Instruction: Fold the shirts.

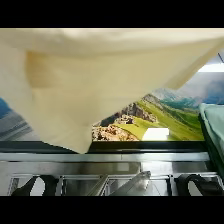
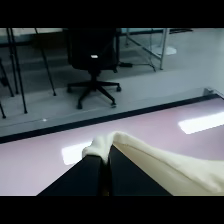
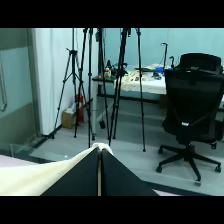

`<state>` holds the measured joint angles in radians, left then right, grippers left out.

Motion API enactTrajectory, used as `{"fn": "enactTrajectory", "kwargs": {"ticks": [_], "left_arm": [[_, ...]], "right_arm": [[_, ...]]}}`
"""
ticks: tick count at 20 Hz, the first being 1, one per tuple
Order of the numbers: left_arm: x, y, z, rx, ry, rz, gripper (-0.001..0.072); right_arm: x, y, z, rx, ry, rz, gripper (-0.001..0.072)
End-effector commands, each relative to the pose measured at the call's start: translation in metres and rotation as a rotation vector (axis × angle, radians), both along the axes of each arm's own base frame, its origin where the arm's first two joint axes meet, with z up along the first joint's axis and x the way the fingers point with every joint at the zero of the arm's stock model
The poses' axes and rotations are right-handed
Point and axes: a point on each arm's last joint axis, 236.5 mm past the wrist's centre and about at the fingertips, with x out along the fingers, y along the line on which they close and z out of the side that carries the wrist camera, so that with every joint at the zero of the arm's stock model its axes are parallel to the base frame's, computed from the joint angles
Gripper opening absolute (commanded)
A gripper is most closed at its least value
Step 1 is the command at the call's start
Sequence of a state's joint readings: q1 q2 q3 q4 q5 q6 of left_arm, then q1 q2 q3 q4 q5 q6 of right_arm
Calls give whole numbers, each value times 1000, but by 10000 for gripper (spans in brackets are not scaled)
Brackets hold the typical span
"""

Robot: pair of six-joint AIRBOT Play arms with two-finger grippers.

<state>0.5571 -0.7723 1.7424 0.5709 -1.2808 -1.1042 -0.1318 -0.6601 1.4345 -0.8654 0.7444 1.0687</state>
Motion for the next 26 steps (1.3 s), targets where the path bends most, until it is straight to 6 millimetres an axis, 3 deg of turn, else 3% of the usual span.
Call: {"fn": "enactTrajectory", "kwargs": {"ticks": [1, 4, 6, 8, 9, 10, 12, 13, 14, 15, 17, 20, 23, 26], "left_arm": [[38, 19, -15, 27, 45, -23, 36], [116, 13, -88, 54, 201, -161, 37], [173, 6, -164, 90, 374, -196, 40], [220, 0, -250, 152, 555, -222, 44], [238, 0, -286, 176, 627, -222, 115], [258, 3, -316, 188, 680, -208, 173], [292, 12, -347, 163, 727, -157, 175], [303, 22, -352, 146, 735, -131, 205], [311, 35, -351, 124, 743, -90, 253], [314, 52, -346, 86, 749, -41, 253], [304, 86, -339, 15, 773, 40, 252], [249, 130, -355, -59, 932, 96, 252], [170, 152, -399, -140, 1164, 89, 252], [103, 156, -434, -228, 1262, 106, 252]], "right_arm": [[54, 9, -43, 73, 159, 83, 18], [131, 2, -129, 99, 393, 93, 18], [174, -4, -202, 145, 563, 89, 18], [203, -7, -275, 198, 726, 80, 18], [217, -10, -310, 211, 791, 72, 18], [230, -16, -336, 224, 824, 48, 18], [256, -34, -371, 252, 830, -26, 19], [259, -40, -376, 242, 830, -35, 70], [257, -45, -375, 226, 826, -36, 335], [253, -52, -369, 228, 828, -36, 533], [227, -74, -357, 244, 884, -38, 543], [166, -105, -375, 253, 1092, -26, 542], [91, -119, -432, 362, 1327, 3, 539], [33, -106, -497, 456, 1493, 38, 450]]}}
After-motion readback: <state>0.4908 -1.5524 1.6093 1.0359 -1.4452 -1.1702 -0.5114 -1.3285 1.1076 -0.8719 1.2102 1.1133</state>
